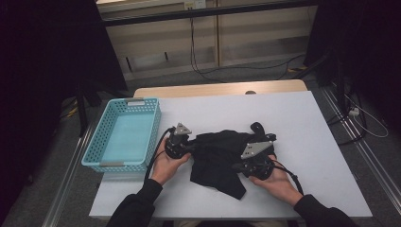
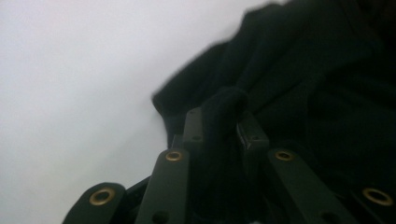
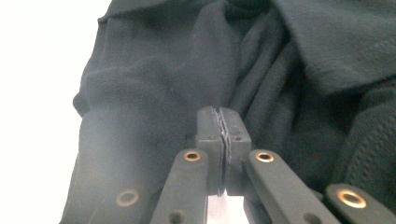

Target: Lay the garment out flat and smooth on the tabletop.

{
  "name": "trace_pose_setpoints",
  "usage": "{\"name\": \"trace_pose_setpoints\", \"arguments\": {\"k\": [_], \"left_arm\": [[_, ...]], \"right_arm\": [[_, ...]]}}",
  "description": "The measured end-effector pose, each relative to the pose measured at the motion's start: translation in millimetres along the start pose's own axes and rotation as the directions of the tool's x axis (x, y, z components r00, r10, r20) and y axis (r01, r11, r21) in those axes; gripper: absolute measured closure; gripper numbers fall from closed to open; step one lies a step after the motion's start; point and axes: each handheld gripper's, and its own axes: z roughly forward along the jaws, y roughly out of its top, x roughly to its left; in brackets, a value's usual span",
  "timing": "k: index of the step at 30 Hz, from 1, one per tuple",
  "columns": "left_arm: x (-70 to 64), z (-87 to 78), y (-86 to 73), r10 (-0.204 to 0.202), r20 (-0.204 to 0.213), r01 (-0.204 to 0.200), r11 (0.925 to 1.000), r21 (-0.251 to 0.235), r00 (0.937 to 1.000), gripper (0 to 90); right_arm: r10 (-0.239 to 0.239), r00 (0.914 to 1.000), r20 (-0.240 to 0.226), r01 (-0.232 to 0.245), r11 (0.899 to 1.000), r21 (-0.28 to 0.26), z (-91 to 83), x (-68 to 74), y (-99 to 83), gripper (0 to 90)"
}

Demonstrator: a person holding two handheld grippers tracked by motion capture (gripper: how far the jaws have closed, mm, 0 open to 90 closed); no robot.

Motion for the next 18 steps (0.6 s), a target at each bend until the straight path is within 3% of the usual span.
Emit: {"name": "trace_pose_setpoints", "arguments": {"k": [8,16,18], "left_arm": [[-13.3,-5.3,-13.0,0.05,0.085,-0.053,0.9976,0.044,0.9951,78.2],[-30.3,-19.5,-31.9,0.091,0.158,-0.1,0.9936,0.052,0.9832,78.3],[-32.1,-21.7,-35.3,0.082,0.179,-0.092,0.9945,0.049,0.9805,78.3]], "right_arm": [[-0.004,1.0,0.002,0.004,1.0,0.016,-9.5,3.3,-7.4,89.1],[0.001,0.9999,0.016,-0.001,1.0,0.013,-28.4,5.9,-19.3,89.1],[0.004,0.9996,0.026,-0.004,1.0,0.013,-34.1,7.1,-22.7,89.2]]}}
